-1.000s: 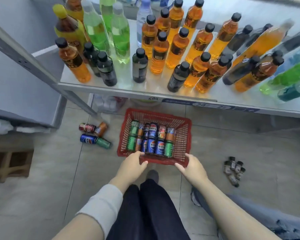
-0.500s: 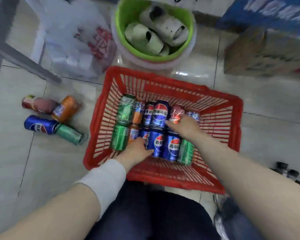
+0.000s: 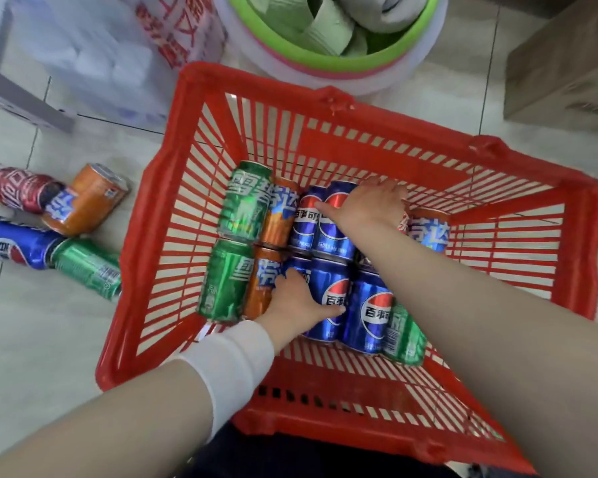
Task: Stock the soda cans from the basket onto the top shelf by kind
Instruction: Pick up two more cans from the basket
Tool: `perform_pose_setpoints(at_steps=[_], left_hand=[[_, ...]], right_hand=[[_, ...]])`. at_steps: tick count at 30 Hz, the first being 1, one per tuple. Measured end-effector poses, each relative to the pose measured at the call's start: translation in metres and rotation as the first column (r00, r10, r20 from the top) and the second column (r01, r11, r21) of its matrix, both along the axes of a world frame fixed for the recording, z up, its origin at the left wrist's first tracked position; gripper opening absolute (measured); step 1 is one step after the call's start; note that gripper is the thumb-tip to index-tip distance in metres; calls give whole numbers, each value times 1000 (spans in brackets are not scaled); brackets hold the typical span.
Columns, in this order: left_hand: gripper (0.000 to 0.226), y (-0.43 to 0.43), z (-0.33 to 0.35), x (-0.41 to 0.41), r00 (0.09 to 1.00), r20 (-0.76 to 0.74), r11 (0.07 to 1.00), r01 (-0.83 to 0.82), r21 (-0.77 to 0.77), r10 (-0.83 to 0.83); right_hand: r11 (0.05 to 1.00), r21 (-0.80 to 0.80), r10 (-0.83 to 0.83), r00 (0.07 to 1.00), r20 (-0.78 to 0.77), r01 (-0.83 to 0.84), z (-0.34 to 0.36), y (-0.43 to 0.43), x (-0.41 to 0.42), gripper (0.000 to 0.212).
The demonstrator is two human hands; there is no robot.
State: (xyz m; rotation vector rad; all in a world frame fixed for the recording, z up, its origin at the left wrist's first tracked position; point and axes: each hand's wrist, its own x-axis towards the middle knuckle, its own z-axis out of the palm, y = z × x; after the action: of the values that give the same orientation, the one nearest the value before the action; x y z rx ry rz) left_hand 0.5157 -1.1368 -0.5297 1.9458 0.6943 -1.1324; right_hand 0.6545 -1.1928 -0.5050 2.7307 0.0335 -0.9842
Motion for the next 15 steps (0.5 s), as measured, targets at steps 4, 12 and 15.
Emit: perform_pose_setpoints(at_steps=[4, 12, 15], left_hand=[[94, 6, -1, 1, 999, -40, 997, -10, -78, 7], [83, 31, 6, -10, 990, -103, 969, -121, -213, 101], [96, 43, 21, -16, 979, -136, 948, -184, -261, 153]], right_hand=[[994, 79, -80, 997, 2, 80, 2, 9, -3, 108], [822, 442, -364, 928, -81, 361, -7, 17, -10, 102], [736, 519, -415, 895, -161, 435, 7, 4, -11, 107]])
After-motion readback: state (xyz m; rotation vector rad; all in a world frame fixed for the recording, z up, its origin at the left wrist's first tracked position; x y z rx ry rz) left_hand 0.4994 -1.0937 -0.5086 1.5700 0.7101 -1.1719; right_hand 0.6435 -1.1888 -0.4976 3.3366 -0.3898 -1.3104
